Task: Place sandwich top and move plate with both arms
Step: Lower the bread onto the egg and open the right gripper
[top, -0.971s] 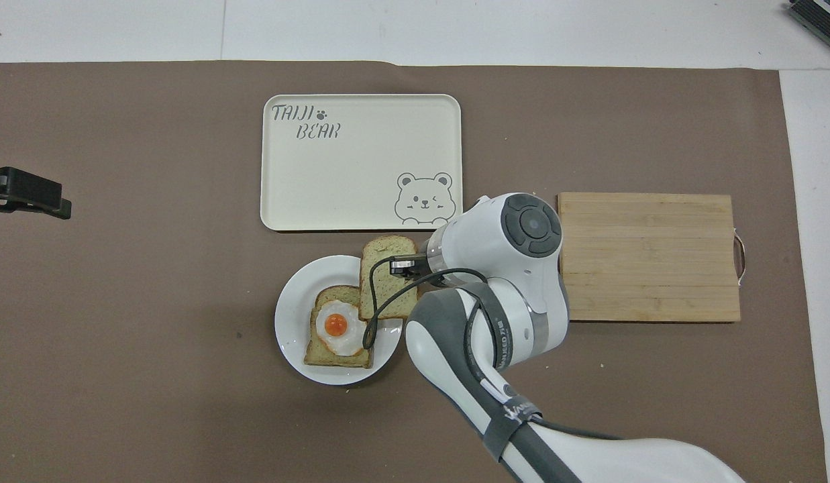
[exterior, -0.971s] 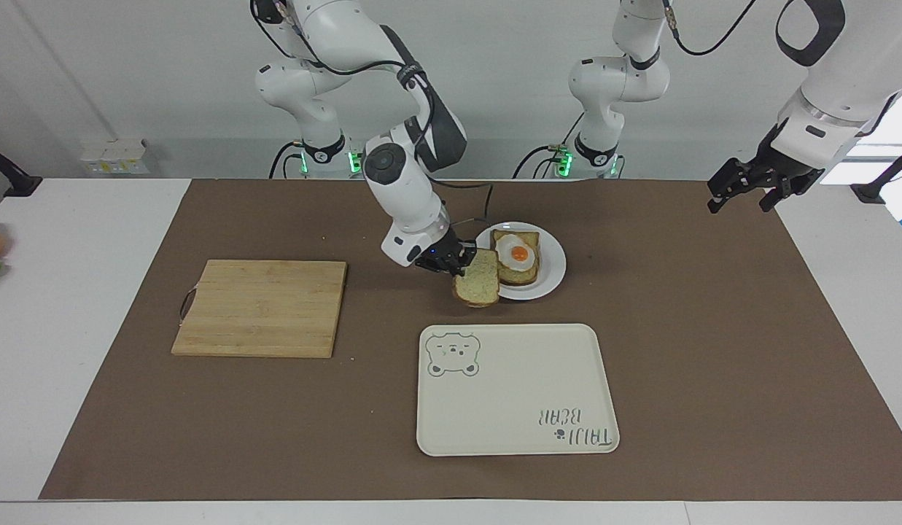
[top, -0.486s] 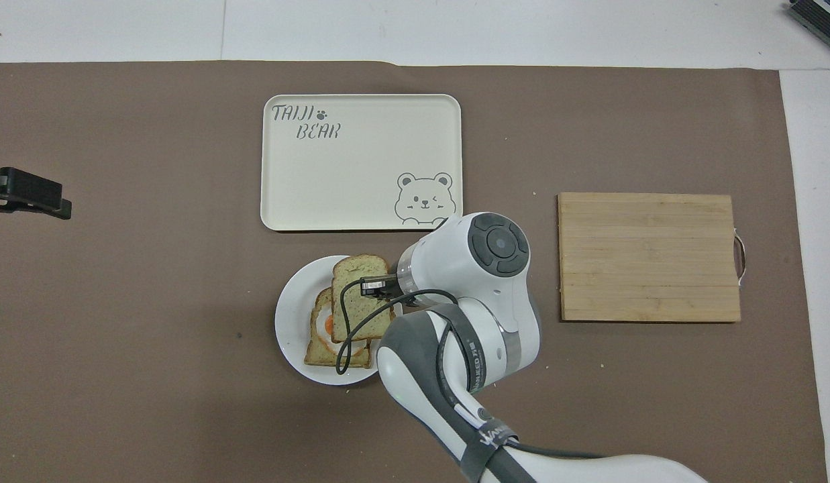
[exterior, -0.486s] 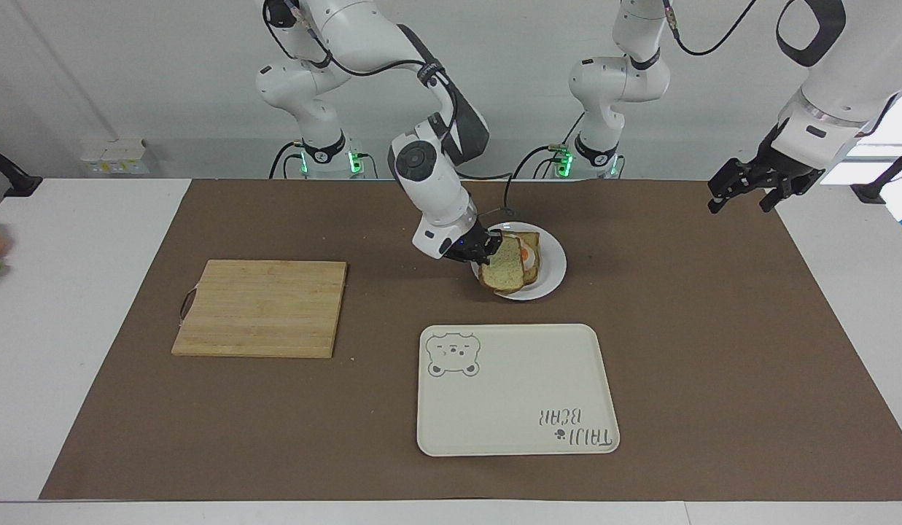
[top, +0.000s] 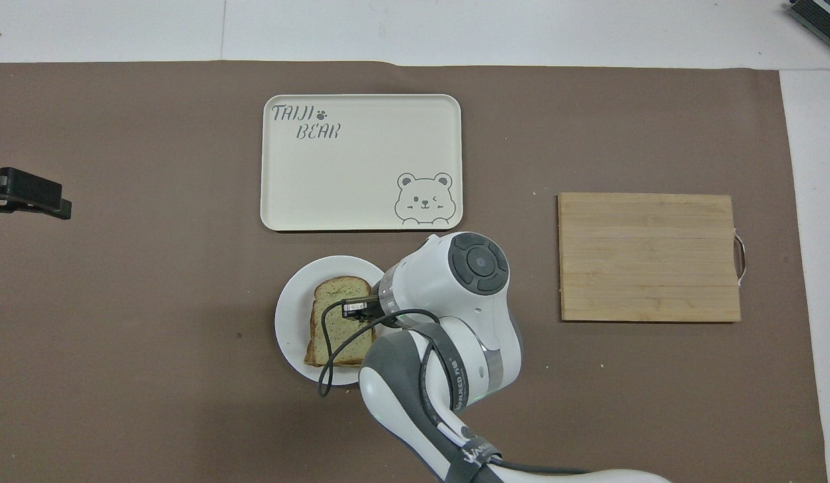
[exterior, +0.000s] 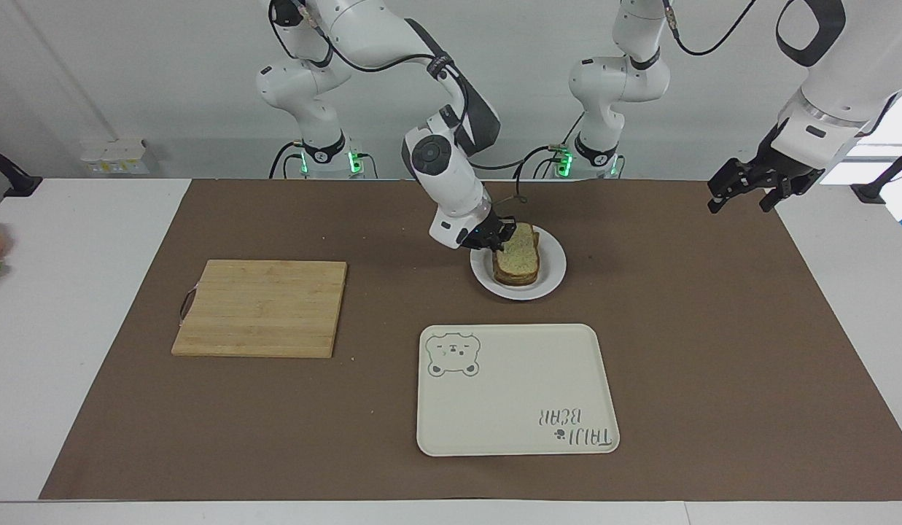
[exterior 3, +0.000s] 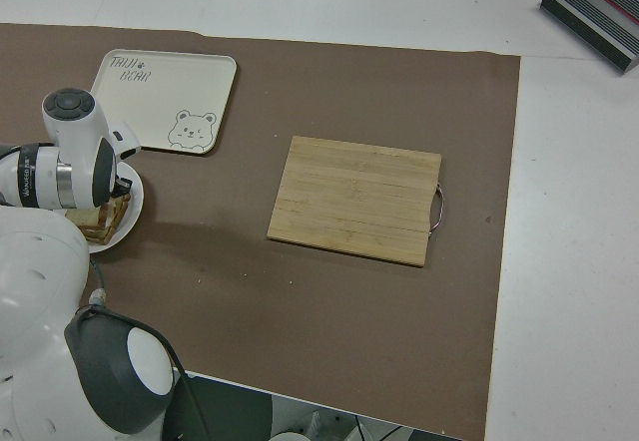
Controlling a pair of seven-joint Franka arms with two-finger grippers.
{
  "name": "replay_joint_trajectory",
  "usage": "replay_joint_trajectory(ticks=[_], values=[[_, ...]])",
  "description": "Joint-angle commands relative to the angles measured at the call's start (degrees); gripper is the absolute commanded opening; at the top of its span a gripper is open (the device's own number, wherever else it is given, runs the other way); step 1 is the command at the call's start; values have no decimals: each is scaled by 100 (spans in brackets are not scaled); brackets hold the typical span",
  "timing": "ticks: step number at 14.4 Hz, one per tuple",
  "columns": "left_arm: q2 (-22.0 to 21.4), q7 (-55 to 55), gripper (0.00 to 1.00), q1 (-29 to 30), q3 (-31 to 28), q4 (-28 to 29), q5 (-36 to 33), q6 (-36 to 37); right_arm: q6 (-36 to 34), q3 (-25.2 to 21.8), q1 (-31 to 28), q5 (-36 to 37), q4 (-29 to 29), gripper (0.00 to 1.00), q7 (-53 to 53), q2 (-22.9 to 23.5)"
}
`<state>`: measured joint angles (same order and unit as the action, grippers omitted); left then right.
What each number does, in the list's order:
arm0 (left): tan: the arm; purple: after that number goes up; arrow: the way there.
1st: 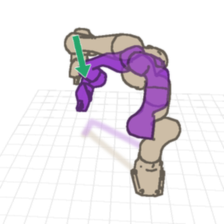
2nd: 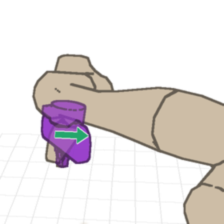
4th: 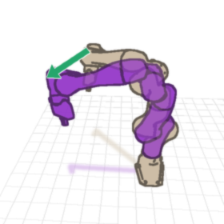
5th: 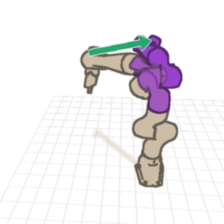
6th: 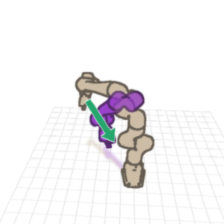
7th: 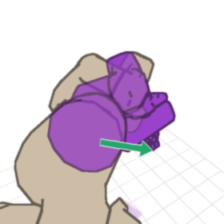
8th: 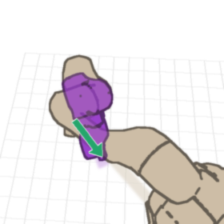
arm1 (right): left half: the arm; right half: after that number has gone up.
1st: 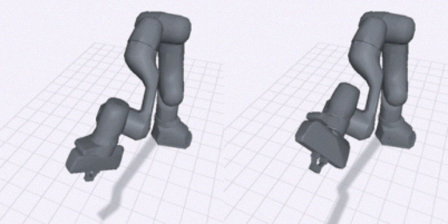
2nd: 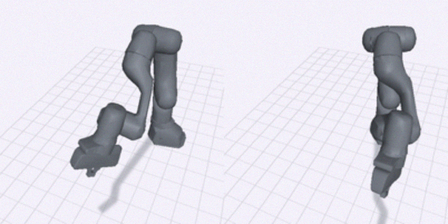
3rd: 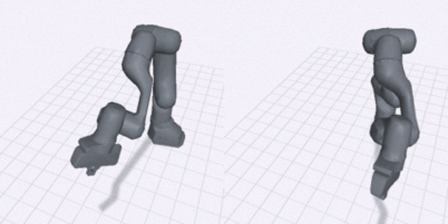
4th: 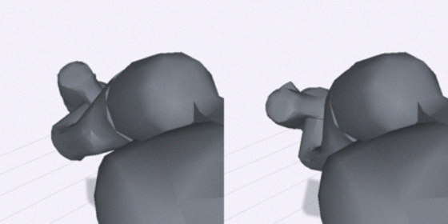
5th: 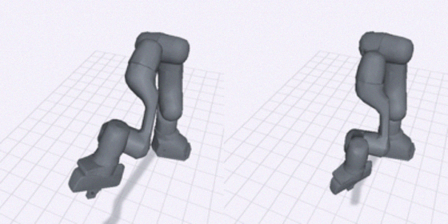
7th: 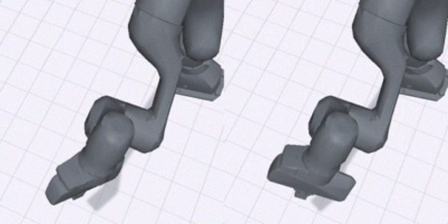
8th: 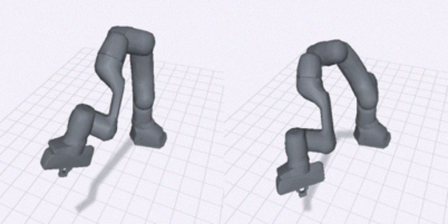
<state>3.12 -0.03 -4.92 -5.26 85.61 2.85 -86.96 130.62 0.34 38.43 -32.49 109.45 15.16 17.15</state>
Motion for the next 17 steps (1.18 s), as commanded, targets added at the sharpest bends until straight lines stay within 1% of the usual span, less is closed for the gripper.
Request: replay_joint_trajectory(ticks=[1, 8, 9, 10, 11, 14, 15, 17], values=[[-145, -41, 100, 44, 34, 149, -74, 30, 130, 1, 173, -143, 164, 0, 242, -107], [-145, -41, 100, 44, 43, 149, -74, 30, 385, 1, 33, -143, 244, 0, 242, 16], [-145, -41, 100, 44, 34, 149, -74, 30, 385, -8, 15, -152, 235, 9, 242, 25], [-145, -41, 100, 44, 34, 149, -74, 30, 376, -8, 6, -143, 235, 57, 216, 25], [-145, -41, 100, 44, 43, 149, -74, 30, 385, -16, 24, -126, 235, 100, 224, 16], [-145, -41, 100, 44, 43, 149, -74, 30, 499, -69, -3, 58, 209, 100, 216, 60], [-145, -41, 100, 44, 34, 149, -74, 30, 517, -87, -20, 250, 200, 100, 216, 42], [-145, -41, 100, 78, 25, 141, -92, -23, 500, -87, -265, 663, 156, 100, 198, -28]])
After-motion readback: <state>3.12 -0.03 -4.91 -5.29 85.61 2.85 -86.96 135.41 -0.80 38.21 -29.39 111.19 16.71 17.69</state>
